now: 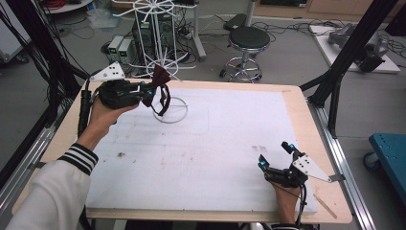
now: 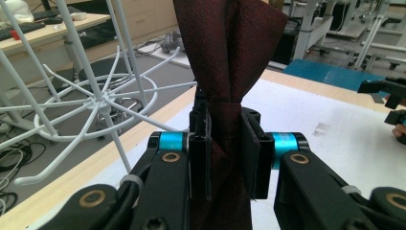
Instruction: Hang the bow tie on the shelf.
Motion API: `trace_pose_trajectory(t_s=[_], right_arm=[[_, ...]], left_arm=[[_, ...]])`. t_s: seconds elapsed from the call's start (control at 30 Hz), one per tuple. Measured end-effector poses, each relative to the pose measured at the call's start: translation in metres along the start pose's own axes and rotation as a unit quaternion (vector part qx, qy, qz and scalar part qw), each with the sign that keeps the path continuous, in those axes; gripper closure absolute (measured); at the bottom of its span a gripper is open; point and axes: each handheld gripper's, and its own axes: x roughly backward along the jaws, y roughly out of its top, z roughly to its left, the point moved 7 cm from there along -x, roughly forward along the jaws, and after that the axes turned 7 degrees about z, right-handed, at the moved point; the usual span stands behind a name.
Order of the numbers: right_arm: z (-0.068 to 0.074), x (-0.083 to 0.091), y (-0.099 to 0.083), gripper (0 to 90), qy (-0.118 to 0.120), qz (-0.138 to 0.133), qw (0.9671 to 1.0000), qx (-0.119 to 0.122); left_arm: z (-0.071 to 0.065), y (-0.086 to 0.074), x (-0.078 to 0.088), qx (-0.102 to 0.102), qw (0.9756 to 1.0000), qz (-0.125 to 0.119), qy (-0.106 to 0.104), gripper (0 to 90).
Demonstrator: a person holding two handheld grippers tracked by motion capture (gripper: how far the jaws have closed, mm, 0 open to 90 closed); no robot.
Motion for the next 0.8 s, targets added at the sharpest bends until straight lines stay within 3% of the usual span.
trace_pose_trajectory(t_s=[0.8], right_arm=[[0.0,0.0,0.0,0.7,0.0,-0.001,1.0,0.0]], left_arm=[[0.019,-0.008,-0.004,0.039,0.9992,-0.004,0.0,75.5]])
